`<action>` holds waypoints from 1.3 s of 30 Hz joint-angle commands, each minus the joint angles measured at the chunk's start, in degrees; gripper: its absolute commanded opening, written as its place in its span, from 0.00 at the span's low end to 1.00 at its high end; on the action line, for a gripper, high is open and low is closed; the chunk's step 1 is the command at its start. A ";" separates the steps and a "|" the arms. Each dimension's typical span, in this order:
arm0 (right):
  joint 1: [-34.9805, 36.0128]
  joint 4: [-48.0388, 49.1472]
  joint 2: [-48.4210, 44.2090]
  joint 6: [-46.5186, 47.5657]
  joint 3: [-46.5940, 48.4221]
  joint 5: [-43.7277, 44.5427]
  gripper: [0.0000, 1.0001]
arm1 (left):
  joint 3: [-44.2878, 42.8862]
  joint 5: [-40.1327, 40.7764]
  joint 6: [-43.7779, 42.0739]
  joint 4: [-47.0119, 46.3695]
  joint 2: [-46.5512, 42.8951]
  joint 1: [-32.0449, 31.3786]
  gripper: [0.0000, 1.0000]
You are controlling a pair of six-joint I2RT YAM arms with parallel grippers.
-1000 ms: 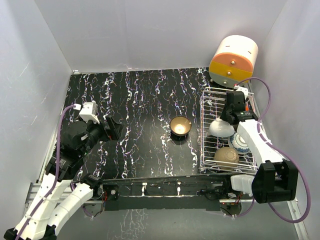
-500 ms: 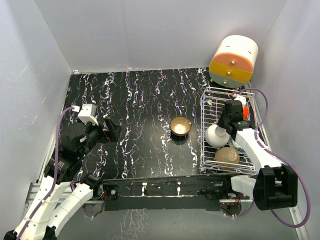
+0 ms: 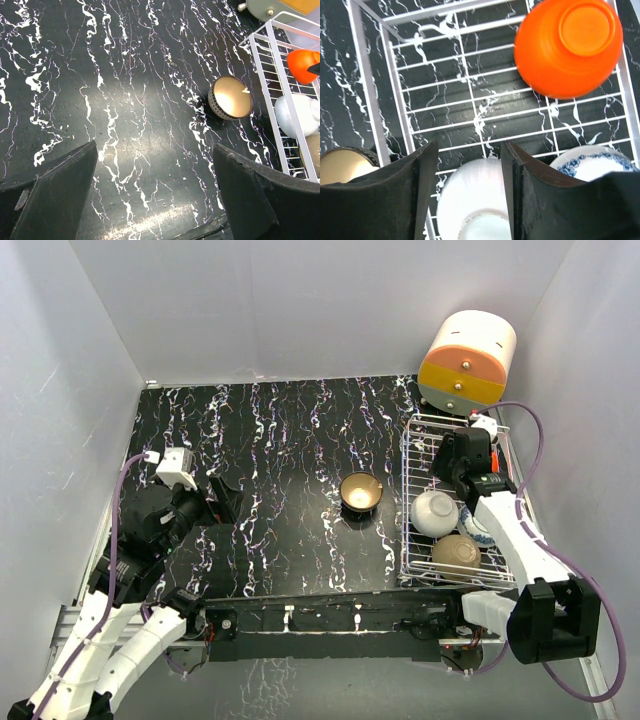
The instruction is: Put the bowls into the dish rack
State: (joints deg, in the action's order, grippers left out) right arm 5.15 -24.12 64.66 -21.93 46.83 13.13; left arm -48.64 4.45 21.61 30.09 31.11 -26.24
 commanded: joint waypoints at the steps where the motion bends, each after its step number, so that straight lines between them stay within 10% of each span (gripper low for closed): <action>1: 0.38 -0.55 1.24 1.41 6.09 -1.17 0.57 | -1.29 0.67 -0.50 0.17 0.50 -0.13 0.97; 9: 5.79 -1.86 2.54 1.52 12.92 -3.71 0.57 | -2.02 0.98 -0.16 -0.42 2.01 -0.13 0.97; 23: 35.12 -1.70 19.35 5.19 21.37 0.54 0.57 | -5.52 8.33 0.69 1.03 1.72 -0.13 0.97; 39: 37.85 -0.41 32.13 5.41 21.93 -0.09 0.45 | -5.08 11.14 1.08 4.45 -0.70 -0.08 0.97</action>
State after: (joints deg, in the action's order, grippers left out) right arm 42.30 -26.76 95.48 -17.50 66.22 12.91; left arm -52.93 14.41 22.59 33.58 31.07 -26.24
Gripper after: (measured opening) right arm 0.460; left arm 0.970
